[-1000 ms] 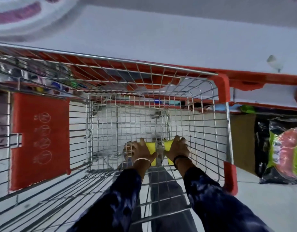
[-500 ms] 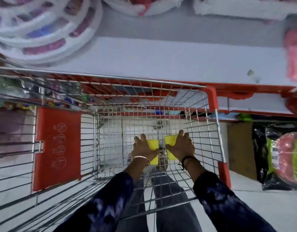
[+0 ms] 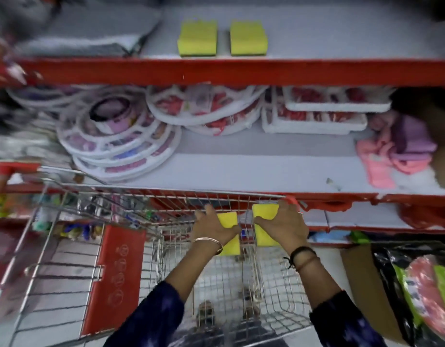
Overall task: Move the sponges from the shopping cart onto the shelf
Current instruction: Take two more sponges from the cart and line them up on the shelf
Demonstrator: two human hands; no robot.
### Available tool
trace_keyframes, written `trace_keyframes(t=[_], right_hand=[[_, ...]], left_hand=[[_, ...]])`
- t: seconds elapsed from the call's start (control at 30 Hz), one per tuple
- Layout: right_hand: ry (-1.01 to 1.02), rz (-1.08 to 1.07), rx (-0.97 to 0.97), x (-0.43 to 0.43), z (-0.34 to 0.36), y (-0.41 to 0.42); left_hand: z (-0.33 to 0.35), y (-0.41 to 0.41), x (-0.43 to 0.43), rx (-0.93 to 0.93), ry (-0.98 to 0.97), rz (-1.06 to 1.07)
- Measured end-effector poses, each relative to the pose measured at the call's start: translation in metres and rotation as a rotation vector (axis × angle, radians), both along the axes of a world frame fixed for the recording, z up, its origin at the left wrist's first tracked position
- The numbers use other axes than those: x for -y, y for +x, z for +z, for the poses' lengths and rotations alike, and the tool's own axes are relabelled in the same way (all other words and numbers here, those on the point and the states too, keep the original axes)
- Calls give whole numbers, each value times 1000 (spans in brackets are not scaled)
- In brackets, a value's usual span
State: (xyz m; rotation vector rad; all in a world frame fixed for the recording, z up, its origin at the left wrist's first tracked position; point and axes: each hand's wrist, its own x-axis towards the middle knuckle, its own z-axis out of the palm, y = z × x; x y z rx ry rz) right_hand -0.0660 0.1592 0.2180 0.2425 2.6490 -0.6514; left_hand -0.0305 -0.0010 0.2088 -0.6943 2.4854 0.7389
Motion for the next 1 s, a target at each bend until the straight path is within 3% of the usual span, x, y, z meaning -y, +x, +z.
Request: trace_keyframes(t=[0.57,0.8,1.0], right_hand=[[-115,51,-407,-33,236,-111],[-117,14,-456,-45,277,-184],[-90,-28,-407,-51,284,-241]], left_hand=[[243,-140,-11,-401,-83,-155],[298,-215,-39,-457,-101,-184],[304,-278,-56,-367,-201,-199]])
